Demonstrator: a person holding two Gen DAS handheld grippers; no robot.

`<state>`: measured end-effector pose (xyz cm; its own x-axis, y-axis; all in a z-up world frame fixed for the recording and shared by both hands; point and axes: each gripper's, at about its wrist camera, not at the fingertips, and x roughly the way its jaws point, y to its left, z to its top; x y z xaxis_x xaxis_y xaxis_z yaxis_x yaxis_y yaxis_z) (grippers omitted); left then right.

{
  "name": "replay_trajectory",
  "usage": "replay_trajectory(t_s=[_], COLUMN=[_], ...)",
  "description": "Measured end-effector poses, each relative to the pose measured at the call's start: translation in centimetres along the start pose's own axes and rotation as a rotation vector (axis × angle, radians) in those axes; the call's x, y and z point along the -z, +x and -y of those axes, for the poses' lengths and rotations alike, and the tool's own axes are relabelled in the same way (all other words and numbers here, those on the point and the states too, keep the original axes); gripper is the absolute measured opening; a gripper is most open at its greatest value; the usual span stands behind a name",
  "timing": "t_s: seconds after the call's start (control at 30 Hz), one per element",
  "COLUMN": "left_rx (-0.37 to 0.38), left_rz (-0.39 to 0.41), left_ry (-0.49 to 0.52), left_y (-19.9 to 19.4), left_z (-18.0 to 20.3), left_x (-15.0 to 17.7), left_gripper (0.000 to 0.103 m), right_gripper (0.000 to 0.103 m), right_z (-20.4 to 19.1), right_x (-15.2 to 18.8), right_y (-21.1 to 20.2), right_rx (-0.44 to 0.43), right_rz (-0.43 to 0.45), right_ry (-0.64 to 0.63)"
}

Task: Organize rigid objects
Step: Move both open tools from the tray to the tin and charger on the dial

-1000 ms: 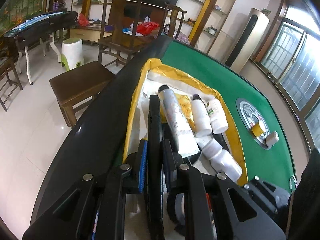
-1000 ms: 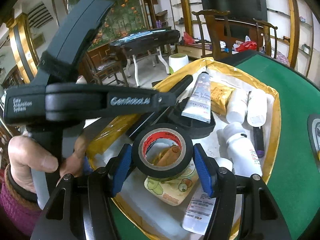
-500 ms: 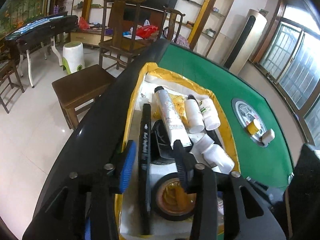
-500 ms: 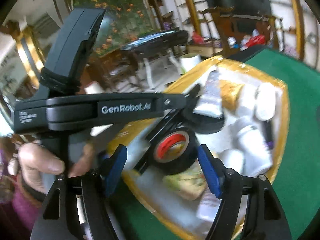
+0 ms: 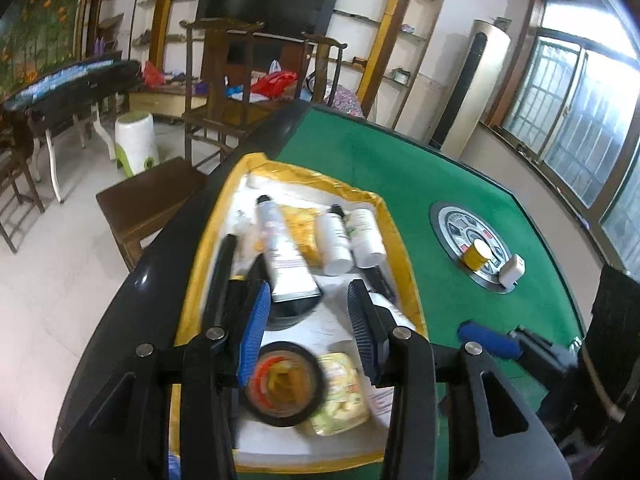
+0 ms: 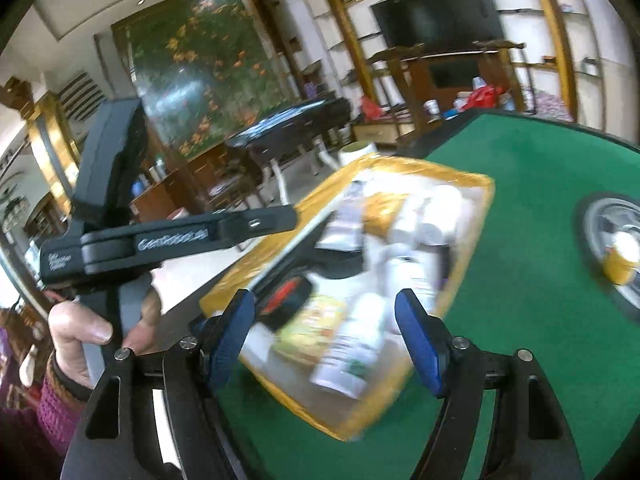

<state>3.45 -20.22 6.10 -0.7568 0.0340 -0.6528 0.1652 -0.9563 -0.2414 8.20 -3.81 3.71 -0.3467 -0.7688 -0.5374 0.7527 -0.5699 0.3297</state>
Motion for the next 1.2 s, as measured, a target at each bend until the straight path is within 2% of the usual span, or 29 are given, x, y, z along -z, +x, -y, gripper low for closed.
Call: replay_trajectory(t_s=[0.2, 0.27, 0.57, 0.7, 0.8, 0.93, 1.2], left_rx=[0.003, -0.018, -0.041, -0.046, -0.069, -0.101, -0.126], left_rz=[0.027, 0.038, 0.049, 0.047, 0.062, 0.075, 0.045], left_ry=[0.053, 0.076, 0.194, 0.232, 0.267, 0.314, 0.372], left_y=[1.1, 1.5, 3.3, 4.0, 4.5, 5.6, 8.4], left_z=[5.2, 7.2, 14.8, 17.1, 18.6, 20.6, 23.5], left_x=[1.0, 1.3, 2.1, 1.9, 1.6, 1.1, 0.5], left_gripper=[0.038, 0.038, 0.038, 0.040, 0.057, 0.057, 0.057], right_gripper=[0.069, 0.069, 0.069, 0.069, 0.069, 0.069, 0.069], right_z=[5.3, 7.8, 13.0, 15.6, 17.6, 19.5, 20.4], right_x=[0.1, 0.0, -0.4, -0.3, 0.0, 0.3, 1.0], right_y=[-4.7, -6.4, -13.3, -15.4, -16.9, -18.4, -19.1], right_rx=[0.122, 0.162, 0.315, 0.342, 0.357, 0.345, 0.343], right_rz=[0.061, 0.087, 0.196, 0.213, 0.226, 0.261, 0.286], right_ry=[0.056, 0.110, 0.200, 0.257, 0.320, 0.434, 0.488])
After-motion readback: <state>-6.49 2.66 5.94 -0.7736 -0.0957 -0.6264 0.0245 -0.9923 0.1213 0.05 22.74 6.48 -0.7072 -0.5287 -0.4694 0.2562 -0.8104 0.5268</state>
